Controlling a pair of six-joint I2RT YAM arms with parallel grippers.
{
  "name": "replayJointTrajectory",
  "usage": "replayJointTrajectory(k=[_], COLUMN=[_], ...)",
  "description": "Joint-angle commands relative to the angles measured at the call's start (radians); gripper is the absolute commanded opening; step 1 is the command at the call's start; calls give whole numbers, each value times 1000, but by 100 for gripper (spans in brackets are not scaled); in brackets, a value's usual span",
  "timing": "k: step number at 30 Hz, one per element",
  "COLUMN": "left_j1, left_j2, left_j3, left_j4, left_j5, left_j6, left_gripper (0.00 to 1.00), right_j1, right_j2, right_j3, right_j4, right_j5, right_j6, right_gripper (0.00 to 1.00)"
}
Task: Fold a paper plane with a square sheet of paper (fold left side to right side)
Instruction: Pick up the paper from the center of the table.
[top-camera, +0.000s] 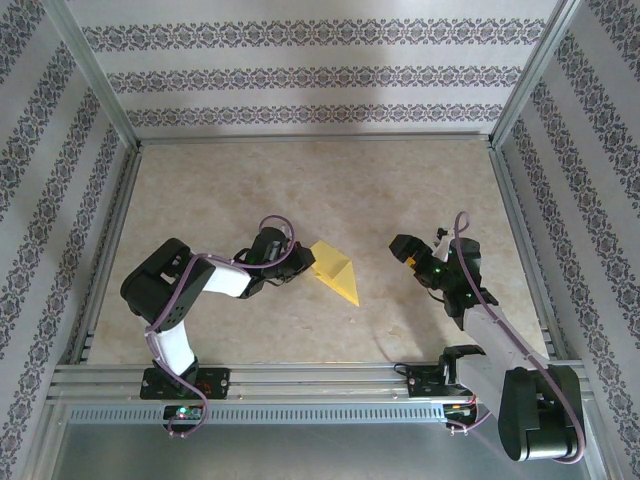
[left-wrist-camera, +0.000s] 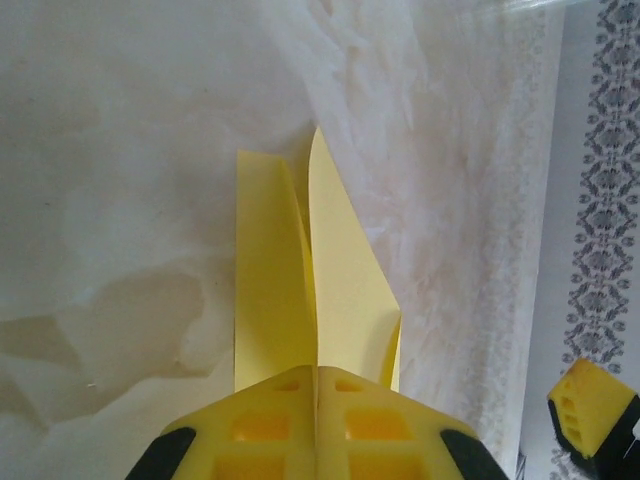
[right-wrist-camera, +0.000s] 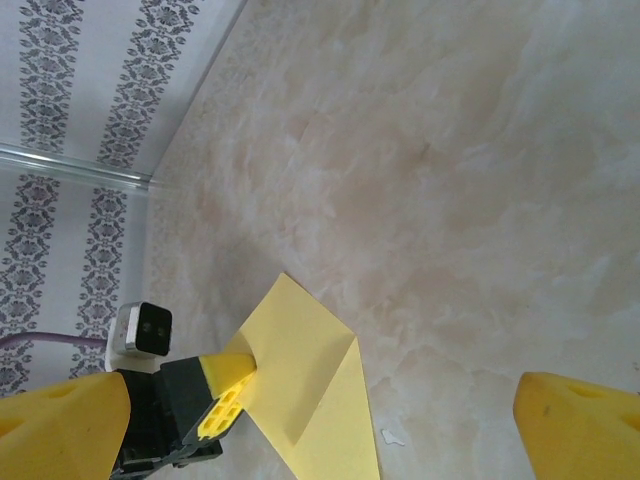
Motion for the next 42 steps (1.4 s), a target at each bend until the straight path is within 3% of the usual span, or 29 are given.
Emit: replayJointTrajectory(k=[1, 10, 15, 18, 22, 28, 34, 40, 42], left_j1=[10, 95, 116, 118, 120, 130, 136, 150, 155], left_j2=[-45, -226, -341, -406, -481, -537, -527, -516, -516], left_j3=[4, -6, 32, 61, 70, 57, 52, 48, 45], left_j4=[39, -42, -158, -250, -307, -275, -235, -287, -298], left_j5=[40, 249, 367, 427, 502, 607, 652, 587, 577], left_j6=[53, 243, 377, 466, 540, 542, 512, 534, 535], left_gripper=[0, 0, 0, 0, 0, 0, 0, 0, 0], right_j1=[-9, -9, -7, -1, 36, 170, 308, 339, 342], right_j2=[5, 21, 12, 38, 99, 181, 264, 293, 293], right_j3=[6, 46, 68, 96, 149, 216, 289, 327, 334], right_j4=[13, 42, 63, 85, 80, 83, 110, 117, 105], right_j5=[-37, -116, -159, -245, -363, -398, -434, -477, -488], right_j6=[-23, -34, -45, -74, -131, -211, -261, -256, -254], right_gripper=[98, 98, 98, 98, 98, 98, 96, 84, 75])
